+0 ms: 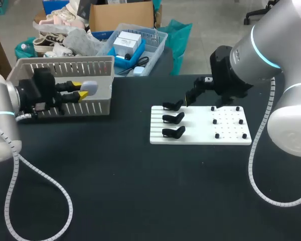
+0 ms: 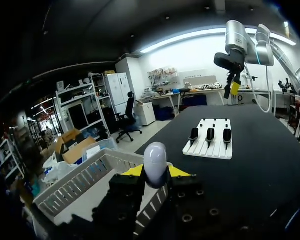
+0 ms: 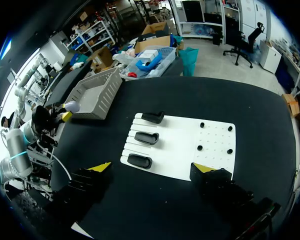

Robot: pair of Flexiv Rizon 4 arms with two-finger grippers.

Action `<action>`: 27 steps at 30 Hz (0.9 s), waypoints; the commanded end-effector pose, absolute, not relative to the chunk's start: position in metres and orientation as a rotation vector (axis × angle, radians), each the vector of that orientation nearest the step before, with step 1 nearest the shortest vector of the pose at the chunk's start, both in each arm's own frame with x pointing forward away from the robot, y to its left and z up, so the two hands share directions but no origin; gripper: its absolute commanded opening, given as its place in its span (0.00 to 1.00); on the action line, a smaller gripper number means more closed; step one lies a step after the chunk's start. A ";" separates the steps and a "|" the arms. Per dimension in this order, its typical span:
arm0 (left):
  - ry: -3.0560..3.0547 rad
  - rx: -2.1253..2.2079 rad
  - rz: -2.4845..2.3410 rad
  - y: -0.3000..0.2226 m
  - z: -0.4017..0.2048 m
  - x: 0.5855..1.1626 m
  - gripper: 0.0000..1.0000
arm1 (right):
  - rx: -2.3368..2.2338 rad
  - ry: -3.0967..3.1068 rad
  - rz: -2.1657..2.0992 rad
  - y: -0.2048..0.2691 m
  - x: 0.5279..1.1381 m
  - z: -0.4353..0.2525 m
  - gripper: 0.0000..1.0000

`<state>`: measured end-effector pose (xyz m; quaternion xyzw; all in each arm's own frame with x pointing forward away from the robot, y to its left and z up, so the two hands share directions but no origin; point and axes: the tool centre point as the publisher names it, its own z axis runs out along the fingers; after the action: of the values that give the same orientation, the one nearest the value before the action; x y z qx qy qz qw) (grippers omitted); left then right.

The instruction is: Pick up each earbud case from the left stands, insert the matching earbuds, close the lid, and place the case in the box.

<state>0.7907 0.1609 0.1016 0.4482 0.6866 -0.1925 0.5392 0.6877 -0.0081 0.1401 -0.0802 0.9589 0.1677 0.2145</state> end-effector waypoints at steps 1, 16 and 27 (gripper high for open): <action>1.656 0.940 -0.343 0.171 0.099 0.798 0.00 | -0.215 2.652 0.459 -0.008 0.686 0.139 1.00; 1.768 0.851 -0.289 0.193 0.091 0.841 0.00 | -0.215 2.652 0.459 -0.008 0.686 0.139 1.00; 1.888 0.844 -0.298 0.194 0.061 0.861 0.01 | -0.215 2.652 0.459 -0.008 0.686 0.139 1.00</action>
<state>0.8515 0.2006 0.0663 0.3615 0.7733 -0.1447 0.5003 0.6877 -0.0082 0.1400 -0.0801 0.9589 0.1676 0.2145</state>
